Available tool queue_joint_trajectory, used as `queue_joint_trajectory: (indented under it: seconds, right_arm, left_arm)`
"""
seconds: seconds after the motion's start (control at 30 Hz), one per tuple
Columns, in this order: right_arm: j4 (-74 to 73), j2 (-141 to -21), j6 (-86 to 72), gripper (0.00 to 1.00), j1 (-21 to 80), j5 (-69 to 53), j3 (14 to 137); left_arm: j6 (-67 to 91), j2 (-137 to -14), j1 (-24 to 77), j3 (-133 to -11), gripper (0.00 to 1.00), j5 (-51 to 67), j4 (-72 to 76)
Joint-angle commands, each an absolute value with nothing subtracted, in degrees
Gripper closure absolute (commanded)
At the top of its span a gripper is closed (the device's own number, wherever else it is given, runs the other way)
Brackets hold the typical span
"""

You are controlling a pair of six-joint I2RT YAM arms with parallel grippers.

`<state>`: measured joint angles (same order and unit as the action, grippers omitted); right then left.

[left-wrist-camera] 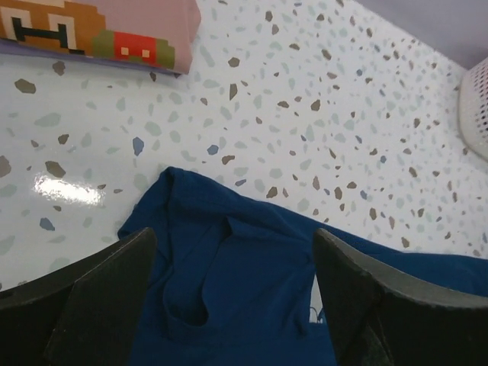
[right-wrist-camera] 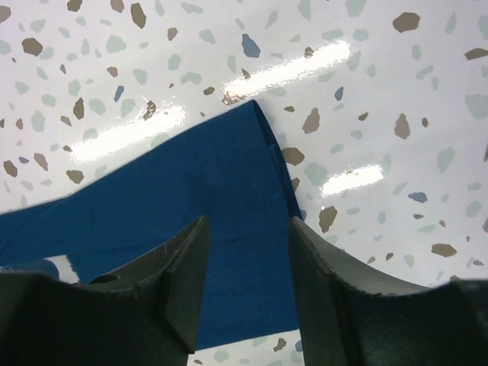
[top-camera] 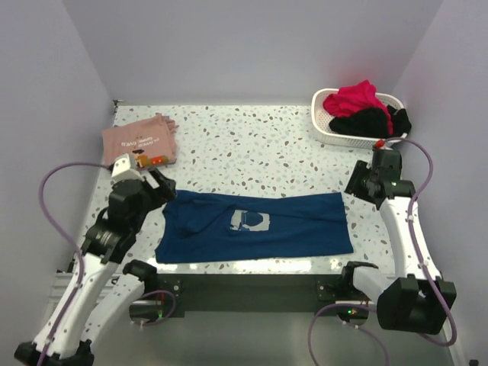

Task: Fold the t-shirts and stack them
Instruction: Fold the tshirt

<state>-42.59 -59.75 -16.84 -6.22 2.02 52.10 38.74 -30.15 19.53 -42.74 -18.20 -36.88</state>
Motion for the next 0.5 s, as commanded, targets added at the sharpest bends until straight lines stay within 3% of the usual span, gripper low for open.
queue_joint_trajectory:
  seconds: [0.0, 0.2, 0.47]
  right_arm:
    - [-38.16, -64.15, -16.78, 0.52, -6.06, -1.74, 53.0]
    - [-31.48, -72.84, -19.07, 0.65, -5.89, -9.31, 50.36]
    - [-25.67, -82.87, -20.48, 0.68, -4.92, -13.18, 49.04]
  left_arm:
    - [35.25, -39.97, 19.34, -41.66, 0.12, -14.33, -25.42]
    - [32.43, -57.53, 19.25, -42.28, 0.09, -8.2, -13.81]
    - [35.77, -69.08, 19.34, -36.3, 0.09, 2.1, -2.64]
